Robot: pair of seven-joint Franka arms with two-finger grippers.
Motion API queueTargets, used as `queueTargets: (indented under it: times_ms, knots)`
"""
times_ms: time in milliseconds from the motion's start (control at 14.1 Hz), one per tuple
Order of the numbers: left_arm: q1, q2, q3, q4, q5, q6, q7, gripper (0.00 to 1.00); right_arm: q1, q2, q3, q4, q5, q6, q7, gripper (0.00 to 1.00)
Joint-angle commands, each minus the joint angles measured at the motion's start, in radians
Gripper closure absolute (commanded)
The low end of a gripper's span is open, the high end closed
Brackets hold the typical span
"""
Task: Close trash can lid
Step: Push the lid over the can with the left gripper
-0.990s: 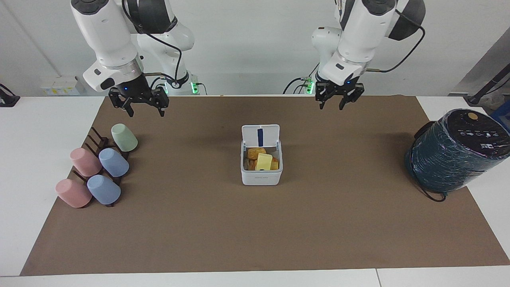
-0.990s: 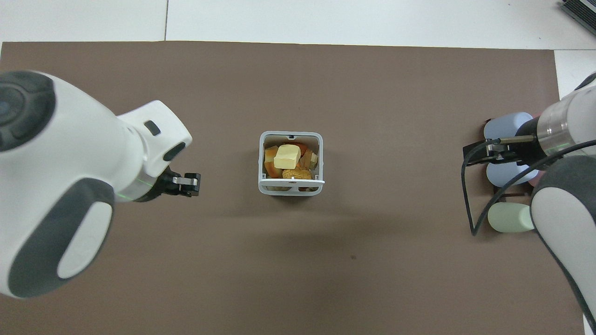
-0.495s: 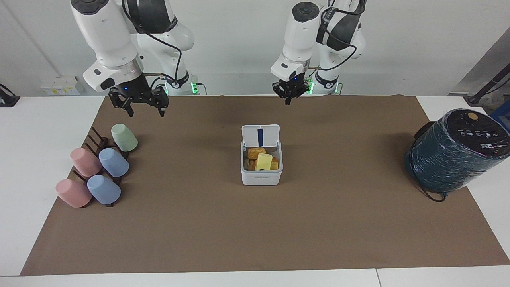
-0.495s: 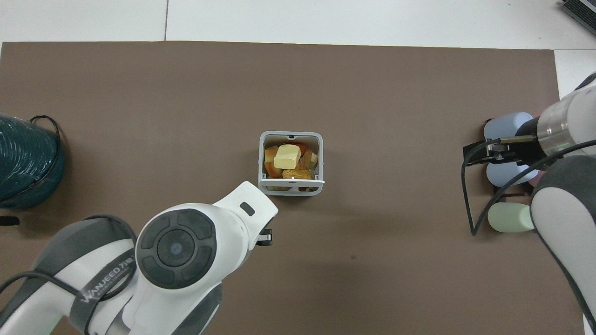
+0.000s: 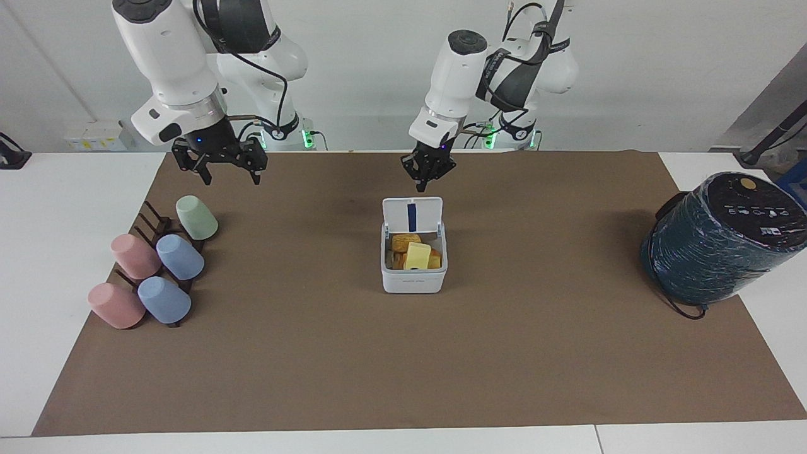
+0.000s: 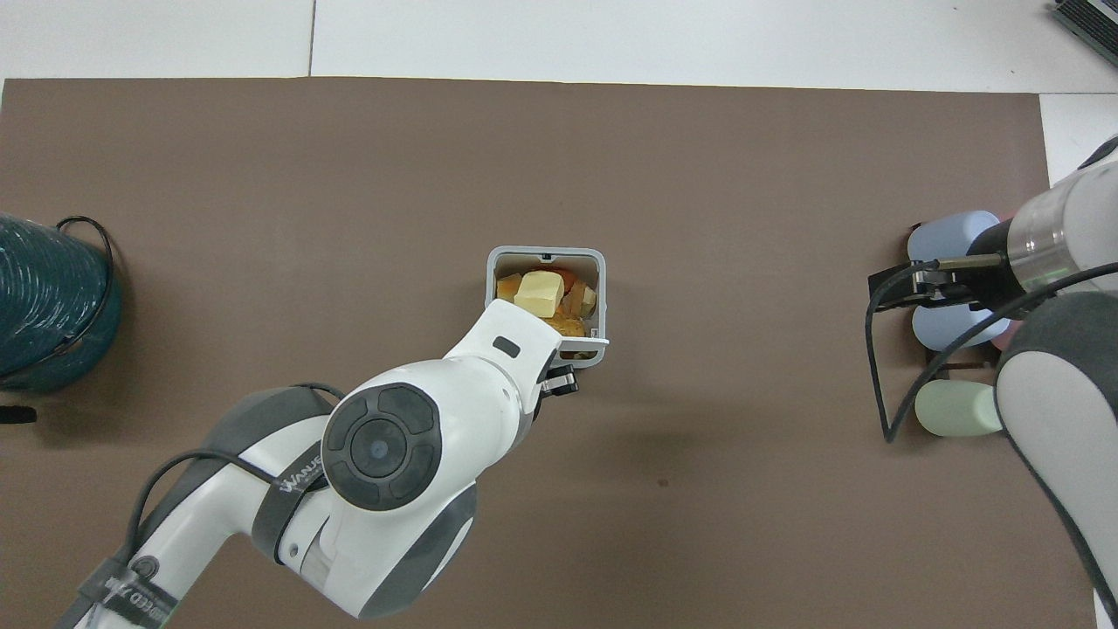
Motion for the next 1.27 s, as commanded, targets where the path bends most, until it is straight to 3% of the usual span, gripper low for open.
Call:
queueTargets:
  times_ms: [0, 495, 636, 1202]
  knots:
    - [0.033, 0.075, 0.003, 0.068, -0.030, 0.087, -0.013, 1.00, -0.009, -0.019, 0.004, -0.016, 0.000, 0.005, 0.006, 0.00]
    - [0.073, 0.209, 0.002, 0.162, -0.047, 0.213, -0.011, 1.00, -0.009, -0.019, 0.004, -0.016, 0.000, 0.005, 0.006, 0.00]
    - [0.062, 0.295, 0.003, 0.232, -0.047, 0.222, -0.015, 1.00, -0.009, -0.019, 0.004, -0.016, 0.000, 0.004, 0.006, 0.00]
    - [0.074, 0.367, 0.003, 0.245, -0.031, 0.271, 0.001, 1.00, -0.009, -0.019, 0.004, -0.016, 0.000, 0.005, 0.006, 0.00]
